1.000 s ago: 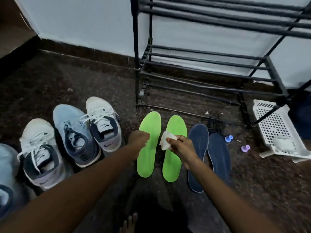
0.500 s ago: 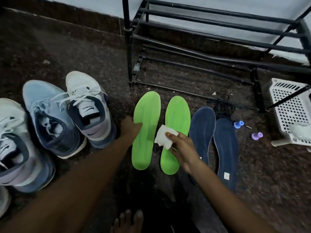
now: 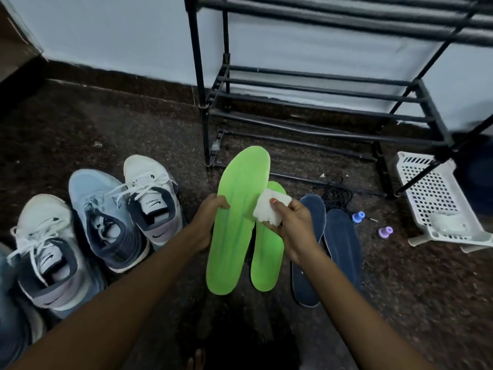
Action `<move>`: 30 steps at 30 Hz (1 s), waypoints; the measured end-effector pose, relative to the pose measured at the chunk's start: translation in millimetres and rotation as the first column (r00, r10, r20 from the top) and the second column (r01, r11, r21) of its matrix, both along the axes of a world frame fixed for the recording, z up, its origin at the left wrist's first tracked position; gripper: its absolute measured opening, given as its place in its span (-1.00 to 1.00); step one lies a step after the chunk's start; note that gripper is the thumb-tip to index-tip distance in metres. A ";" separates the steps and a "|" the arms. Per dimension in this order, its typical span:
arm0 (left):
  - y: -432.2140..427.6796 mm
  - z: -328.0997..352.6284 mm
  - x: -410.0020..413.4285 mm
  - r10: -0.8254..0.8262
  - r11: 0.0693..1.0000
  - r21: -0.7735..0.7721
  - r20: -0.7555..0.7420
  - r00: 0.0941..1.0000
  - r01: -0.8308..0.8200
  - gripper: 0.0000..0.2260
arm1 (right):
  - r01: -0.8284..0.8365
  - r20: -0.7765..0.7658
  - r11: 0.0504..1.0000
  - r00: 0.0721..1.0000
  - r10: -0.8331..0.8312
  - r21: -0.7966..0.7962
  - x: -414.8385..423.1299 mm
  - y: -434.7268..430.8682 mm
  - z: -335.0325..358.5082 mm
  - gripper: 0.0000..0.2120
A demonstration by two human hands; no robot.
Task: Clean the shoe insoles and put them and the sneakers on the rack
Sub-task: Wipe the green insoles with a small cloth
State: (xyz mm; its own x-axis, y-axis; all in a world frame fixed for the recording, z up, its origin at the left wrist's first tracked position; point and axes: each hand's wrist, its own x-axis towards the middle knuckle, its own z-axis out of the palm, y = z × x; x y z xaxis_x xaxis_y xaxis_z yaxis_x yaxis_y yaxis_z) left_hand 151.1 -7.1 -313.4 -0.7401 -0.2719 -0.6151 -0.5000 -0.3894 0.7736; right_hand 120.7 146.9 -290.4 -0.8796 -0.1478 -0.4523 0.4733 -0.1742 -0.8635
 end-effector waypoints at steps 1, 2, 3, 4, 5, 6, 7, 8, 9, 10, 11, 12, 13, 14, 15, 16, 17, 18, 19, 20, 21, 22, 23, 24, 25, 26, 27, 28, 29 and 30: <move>3.7 9.5 -0.3 -0.027 0.999 0.042 -0.008 1.000 0.027 -0.79 | 0.014 -0.042 0.999 0.999 -0.012 0.030 -2.8 -0.3 9.3 -0.93; 7.5 16.8 -1.1 -0.051 0.995 0.086 -0.014 0.999 0.052 -0.68 | 0.025 -0.088 0.998 0.996 -0.019 0.059 -5.0 -0.2 18.5 -0.93; 12.2 24.3 -2.0 -0.073 0.988 0.137 -0.030 0.997 0.076 -0.60 | 0.033 -0.142 0.996 0.990 -0.022 0.080 -6.3 0.5 27.6 -0.93; 16.9 30.1 -3.4 -0.085 0.980 0.174 -0.054 0.995 0.093 -0.57 | 0.040 -0.200 0.994 0.980 -0.019 0.100 -7.5 1.5 34.8 -0.93; 21.9 36.1 -4.2 -0.095 0.969 0.219 -0.094 0.991 0.113 -0.57 | 0.042 -0.254 0.992 0.967 -0.010 0.123 -8.1 2.4 40.3 -0.92; 26.5 40.2 -5.3 -0.106 0.955 0.261 -0.138 0.985 0.139 -0.58 | 0.042 -0.305 0.987 0.952 0.007 0.155 -8.5 3.9 42.8 -0.91; 31.3 43.7 -5.7 -0.115 0.939 0.301 -0.183 0.976 0.167 -0.59 | 0.042 -0.353 0.981 0.935 0.029 0.192 -8.0 5.4 43.7 -0.90; 35.8 44.7 -6.6 -0.127 0.923 0.331 -0.222 0.967 0.197 -0.61 | 0.046 -0.400 0.970 0.915 0.055 0.239 -7.4 6.8 41.8 -0.90; 39.8 45.1 -7.3 -0.135 0.910 0.351 -0.251 0.958 0.220 -0.63 | 0.051 -0.442 0.956 0.893 0.085 0.287 -6.1 8.2 39.3 -0.88; 42.4 43.8 -8.6 -0.135 0.901 0.368 -0.266 0.954 0.230 -0.64 | 0.055 -0.471 0.940 0.874 0.117 0.336 -4.9 8.8 36.3 -0.85; 45.3 42.4 -10.0 -0.128 0.893 0.387 -0.274 0.953 0.231 -0.61 | 0.055 -0.484 0.926 0.863 0.144 0.375 -3.9 9.9 33.4 -0.81; 47.0 39.2 -11.8 -0.112 0.885 0.409 -0.276 0.955 0.222 -0.53 | 0.050 -0.489 0.915 0.856 0.166 0.399 -3.2 10.6 30.5 -0.76; 48.1 35.7 -13.6 -0.095 0.874 0.436 -0.275 0.957 0.213 -0.44 | 0.043 -0.493 0.906 0.849 0.188 0.420 -3.0 11.7 26.8 -0.74; 49.0 31.7 -15.0 -0.081 0.859 0.467 -0.278 0.957 0.208 -0.35 | 0.038 -0.500 0.897 0.841 0.209 0.439 -2.8 12.9 23.7 -0.72; 49.6 28.4 -15.9 -0.069 0.842 0.497 -0.284 0.956 0.209 -0.28 | 0.034 -0.506 0.890 0.832 0.226 0.454 -2.0 14.3 22.2 -0.70; 50.5 24.2 -16.7 -0.058 0.828 0.520 -0.289 0.956 0.208 -0.23 | 0.030 -0.510 0.889 0.827 0.235 0.458 -1.5 15.6 20.0 -0.68; 52.0 20.5 -17.0 -0.045 0.821 0.534 -0.292 0.955 0.203 -0.21 | 0.022 -0.512 0.892 0.825 0.238 0.451 -1.4 17.0 18.4 -0.67; 54.1 16.8 -17.4 -0.027 0.817 0.545 -0.294 0.955 0.191 -0.19 | 0.011 -0.512 0.897 0.824 0.242 0.442 -1.9 18.3 16.1 -0.67; 56.4 13.5 -17.5 -0.007 0.813 0.554 -0.298 0.955 0.179 -0.19 | -0.004 -0.508 0.900 0.825 0.249 0.435 -2.5 19.5 14.2 -0.68; 59.0 11.2 -17.5 0.011 0.809 0.563 -0.304 0.953 0.171 -0.17 | -0.016 -0.505 0.901 0.823 0.259 0.434 -3.2 20.2 13.1 -0.70; 61.1 8.1 -17.5 0.025 0.804 0.570 -0.312 0.950 0.167 -0.16 | -0.022 -0.506 0.901 0.821 0.264 0.434 -3.6 20.7 12.1 -0.71; 63.2 5.7 -17.4 0.043 0.801 0.578 -0.320 0.947 0.159 -0.17 | -0.011 -0.515 0.900 0.817 0.259 0.435 -4.7 20.3 11.3 -0.72; 64.6 2.9 -16.7 0.061 0.799 0.583 -0.326 0.943 0.149 -0.19 | 0.016 -0.533 0.896 0.809 0.250 0.444 -5.6 20.3 11.0 -0.72; 65.9 0.3 -15.6 0.072 0.794 0.590 -0.333 0.940 0.148 -0.22 | 0.059 -0.562 0.882 0.790 0.244 0.467 -6.6 20.2 11.7 -0.72; 66.8 -1.6 -14.2 0.073 0.785 0.600 -0.339 0.938 0.156 -0.24 | 0.110 -0.598 0.860 0.762 0.249 0.498 -7.5 20.4 12.2 -0.73; 67.8 -2.9 -12.3 0.070 0.771 0.615 -0.342 0.937 0.167 -0.25 | 0.154 -0.635 0.835 0.725 0.269 0.529 -7.8 20.4 11.7 -0.74; 68.2 -5.1 -10.9 0.070 0.760 0.626 -0.343 0.937 0.172 -0.26 | 0.183 -0.666 0.809 0.681 0.305 0.558 -6.9 20.1 10.1 -0.74; 68.0 -7.0 -10.1 0.075 0.755 0.632 -0.347 0.935 0.174 -0.26 | 0.193 -0.683 0.784 0.637 0.357 0.589 -4.5 18.9 6.3 -0.74; 67.7 -8.3 -9.3 0.079 0.754 0.633 -0.352 0.933 0.175 -0.24 | 0.190 -0.682 0.753 0.599 0.419 0.629 -0.3 17.1 1.1 -0.74; 67.1 -8.9 -9.1 0.072 0.756 0.629 -0.356 0.932 0.182 -0.20 | 0.188 -0.665 0.711 0.570 0.483 0.678 4.5 15.4 -4.4 -0.75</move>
